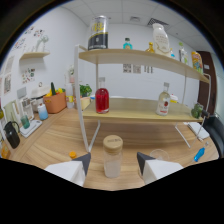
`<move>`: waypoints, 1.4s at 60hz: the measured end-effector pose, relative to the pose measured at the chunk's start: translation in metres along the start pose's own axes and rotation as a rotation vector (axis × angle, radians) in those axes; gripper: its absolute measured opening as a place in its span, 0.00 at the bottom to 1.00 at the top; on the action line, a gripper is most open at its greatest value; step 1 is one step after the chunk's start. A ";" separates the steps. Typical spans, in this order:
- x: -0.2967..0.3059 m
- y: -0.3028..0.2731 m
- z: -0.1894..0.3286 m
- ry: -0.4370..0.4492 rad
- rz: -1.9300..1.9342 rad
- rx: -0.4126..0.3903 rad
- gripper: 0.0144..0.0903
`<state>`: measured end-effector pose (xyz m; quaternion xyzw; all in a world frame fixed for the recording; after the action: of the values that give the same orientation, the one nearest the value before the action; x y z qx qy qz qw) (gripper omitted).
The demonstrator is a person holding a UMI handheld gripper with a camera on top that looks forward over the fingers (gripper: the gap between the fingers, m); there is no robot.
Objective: Make me a cup of Mount Fuji.
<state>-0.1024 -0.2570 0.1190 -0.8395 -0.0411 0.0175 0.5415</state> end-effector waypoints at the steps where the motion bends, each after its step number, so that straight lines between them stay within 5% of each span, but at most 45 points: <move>1: 0.001 -0.004 -0.006 -0.001 0.002 0.004 0.95; 19: 0.053 -0.037 -0.091 0.065 0.038 -0.012 0.95; 20: 0.059 -0.038 -0.093 0.076 0.035 -0.021 0.89; 22: 0.070 -0.045 -0.098 0.093 0.033 -0.025 0.95; 34: 0.108 -0.162 -0.107 0.110 0.060 0.108 0.95; 49: 0.124 -0.291 -0.087 0.098 0.073 0.252 0.93; 63: 0.150 -0.315 -0.015 0.141 0.079 0.247 0.92; 73: 0.156 -0.308 0.027 0.128 0.081 0.209 0.70; 78: 0.153 -0.309 0.034 0.104 0.094 0.216 0.49; 84: 0.154 -0.310 0.033 0.098 0.083 0.225 0.47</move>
<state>0.0327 -0.0869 0.3900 -0.7743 0.0223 0.0033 0.6324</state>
